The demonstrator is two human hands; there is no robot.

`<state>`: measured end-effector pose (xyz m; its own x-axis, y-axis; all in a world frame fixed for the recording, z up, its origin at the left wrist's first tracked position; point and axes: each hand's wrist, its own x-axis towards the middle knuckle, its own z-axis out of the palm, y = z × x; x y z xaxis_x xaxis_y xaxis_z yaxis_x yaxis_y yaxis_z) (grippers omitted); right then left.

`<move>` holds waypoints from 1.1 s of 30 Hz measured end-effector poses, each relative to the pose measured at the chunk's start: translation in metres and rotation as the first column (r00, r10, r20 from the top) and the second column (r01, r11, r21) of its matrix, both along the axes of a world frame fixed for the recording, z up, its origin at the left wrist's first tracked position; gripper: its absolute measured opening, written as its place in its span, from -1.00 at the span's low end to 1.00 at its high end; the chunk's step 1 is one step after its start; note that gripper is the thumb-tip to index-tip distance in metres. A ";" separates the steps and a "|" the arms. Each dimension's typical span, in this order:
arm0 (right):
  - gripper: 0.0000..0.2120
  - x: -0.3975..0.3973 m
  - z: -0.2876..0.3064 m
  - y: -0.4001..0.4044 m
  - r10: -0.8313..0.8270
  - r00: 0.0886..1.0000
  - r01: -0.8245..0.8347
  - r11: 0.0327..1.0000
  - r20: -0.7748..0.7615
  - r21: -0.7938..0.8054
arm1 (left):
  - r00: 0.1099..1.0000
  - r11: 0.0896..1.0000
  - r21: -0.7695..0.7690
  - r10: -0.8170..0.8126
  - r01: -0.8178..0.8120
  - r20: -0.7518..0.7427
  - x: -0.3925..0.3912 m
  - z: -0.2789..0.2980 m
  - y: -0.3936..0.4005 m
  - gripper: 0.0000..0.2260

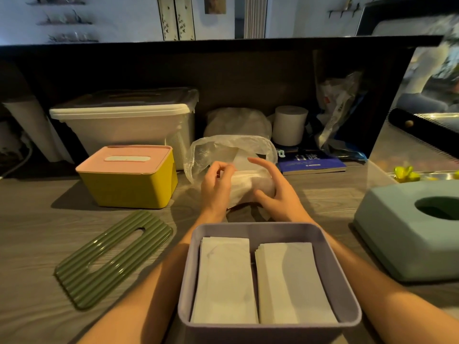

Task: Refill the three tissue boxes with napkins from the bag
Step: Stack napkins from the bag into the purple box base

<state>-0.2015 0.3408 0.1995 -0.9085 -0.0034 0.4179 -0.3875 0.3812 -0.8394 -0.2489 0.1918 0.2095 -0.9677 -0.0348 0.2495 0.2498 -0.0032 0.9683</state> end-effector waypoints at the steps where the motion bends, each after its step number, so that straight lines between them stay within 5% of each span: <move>1: -0.37 0.000 0.000 0.000 0.002 1.000 -0.002 1.000 -0.007 -0.016 | 1.000 1.000 0.008 0.009 -0.009 0.006 0.001 0.000 0.001 -0.78; 10: -0.41 -0.007 -0.005 -0.005 -0.050 0.997 0.061 0.974 -0.055 0.218 | 0.993 0.998 0.037 0.040 -0.044 0.108 0.002 0.002 0.007 -0.85; 18: -0.38 -0.005 0.002 0.003 0.014 0.998 -0.008 0.996 -0.067 0.091 | 0.998 0.996 0.086 0.020 -0.025 0.058 -0.002 0.002 0.004 -0.75; 27: -0.27 -0.004 -0.001 0.008 0.046 0.998 -0.051 0.987 0.038 0.152 | 0.995 0.994 -0.107 0.032 -0.022 0.091 -0.007 -0.008 0.004 -0.87; 33: -0.31 -0.003 0.017 0.028 0.029 0.997 -0.034 0.996 0.067 0.077 | 0.986 0.951 -0.261 -0.151 0.166 0.076 -0.001 0.016 -0.011 -0.51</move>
<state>-0.2045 0.3692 0.2162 -0.9331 -0.0628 0.3542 -0.3450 0.4352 -0.8316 -0.2504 0.1809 0.2260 -0.9678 0.1807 0.1752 0.2135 0.2203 0.9518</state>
